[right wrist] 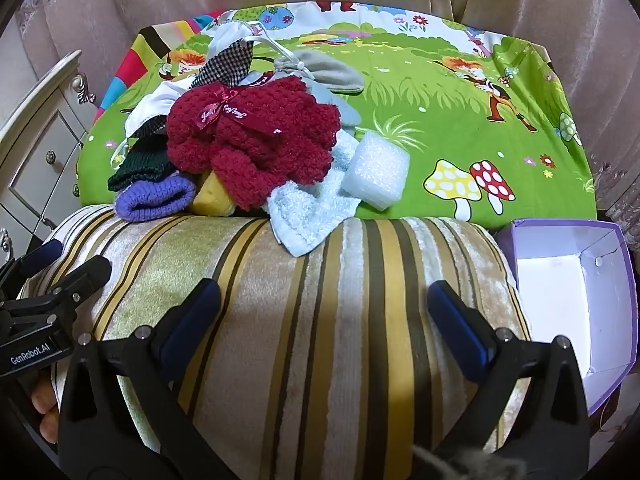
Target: Organize soft objects
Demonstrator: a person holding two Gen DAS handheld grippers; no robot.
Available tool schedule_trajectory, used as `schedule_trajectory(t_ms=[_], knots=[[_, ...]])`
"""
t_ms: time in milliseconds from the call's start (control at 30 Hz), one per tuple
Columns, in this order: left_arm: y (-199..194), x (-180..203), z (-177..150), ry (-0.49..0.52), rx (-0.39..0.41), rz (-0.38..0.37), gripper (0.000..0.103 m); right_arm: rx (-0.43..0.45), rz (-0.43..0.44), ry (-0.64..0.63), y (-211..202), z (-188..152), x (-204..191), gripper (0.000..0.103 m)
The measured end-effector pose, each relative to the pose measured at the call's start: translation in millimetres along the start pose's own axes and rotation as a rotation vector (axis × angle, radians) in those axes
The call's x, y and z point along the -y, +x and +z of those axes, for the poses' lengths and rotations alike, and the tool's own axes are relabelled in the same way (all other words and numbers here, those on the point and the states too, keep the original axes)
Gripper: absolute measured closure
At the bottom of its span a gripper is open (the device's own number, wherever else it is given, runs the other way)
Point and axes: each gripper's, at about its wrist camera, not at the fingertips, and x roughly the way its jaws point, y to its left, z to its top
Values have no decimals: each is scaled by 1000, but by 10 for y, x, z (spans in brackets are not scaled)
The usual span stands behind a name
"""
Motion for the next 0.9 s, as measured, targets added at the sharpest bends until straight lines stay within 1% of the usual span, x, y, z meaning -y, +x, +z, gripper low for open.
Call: schedule_trajectory(t_ms=[900], knots=[[18, 29, 9, 5, -2, 6, 0, 13, -5, -1, -10, -6, -12, 0]])
